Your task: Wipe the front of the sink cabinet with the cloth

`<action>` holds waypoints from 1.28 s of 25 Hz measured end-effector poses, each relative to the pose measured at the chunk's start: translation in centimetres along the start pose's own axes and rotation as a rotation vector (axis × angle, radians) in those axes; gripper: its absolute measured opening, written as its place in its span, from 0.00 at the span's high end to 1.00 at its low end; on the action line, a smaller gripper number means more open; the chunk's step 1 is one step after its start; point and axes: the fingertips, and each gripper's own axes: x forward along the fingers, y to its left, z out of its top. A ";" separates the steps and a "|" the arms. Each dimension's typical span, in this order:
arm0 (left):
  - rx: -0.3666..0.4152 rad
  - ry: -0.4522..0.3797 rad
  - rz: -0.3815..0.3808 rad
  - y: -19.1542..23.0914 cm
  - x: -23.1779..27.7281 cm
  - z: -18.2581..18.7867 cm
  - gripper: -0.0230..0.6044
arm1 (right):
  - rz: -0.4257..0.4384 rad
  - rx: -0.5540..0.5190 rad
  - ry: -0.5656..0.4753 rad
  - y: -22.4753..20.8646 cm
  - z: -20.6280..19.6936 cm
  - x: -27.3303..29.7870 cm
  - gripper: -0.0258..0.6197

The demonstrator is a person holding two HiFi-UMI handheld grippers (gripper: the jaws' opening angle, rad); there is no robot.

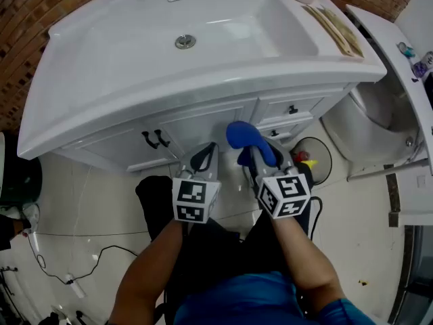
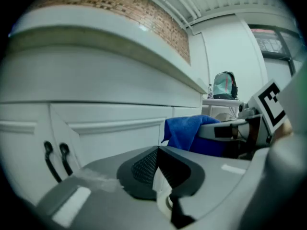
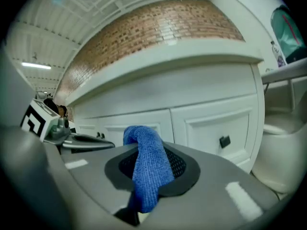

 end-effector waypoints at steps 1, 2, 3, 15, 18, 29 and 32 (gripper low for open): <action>0.008 -0.022 0.003 -0.3 -1.5 1.1 0.95 | 0.009 -0.017 -0.038 0.9 1.8 -1.4 0.87; 0.011 -0.042 0.006 -0.6 -3.0 2.0 0.95 | 0.020 -0.034 -0.070 1.9 3.3 -2.9 0.87; 0.017 -0.055 0.009 -0.9 -4.6 2.9 0.95 | 0.032 -0.053 -0.098 3.0 4.6 -4.4 0.87; 0.018 -0.165 0.079 -7.3 -21.7 5.9 0.95 | 0.133 -0.144 -0.179 12.6 6.1 -20.1 0.87; 0.043 -0.152 0.110 -8.0 -24.6 4.2 0.95 | 0.124 -0.170 -0.155 13.5 4.8 -22.6 0.87; 0.042 -0.123 0.173 -8.7 -30.8 -2.8 0.95 | 0.299 -0.152 -0.127 20.0 1.0 -26.2 0.87; 0.038 -0.139 0.196 -8.2 -32.1 -3.3 0.95 | 0.364 -0.150 -0.085 22.4 -0.9 -26.5 0.87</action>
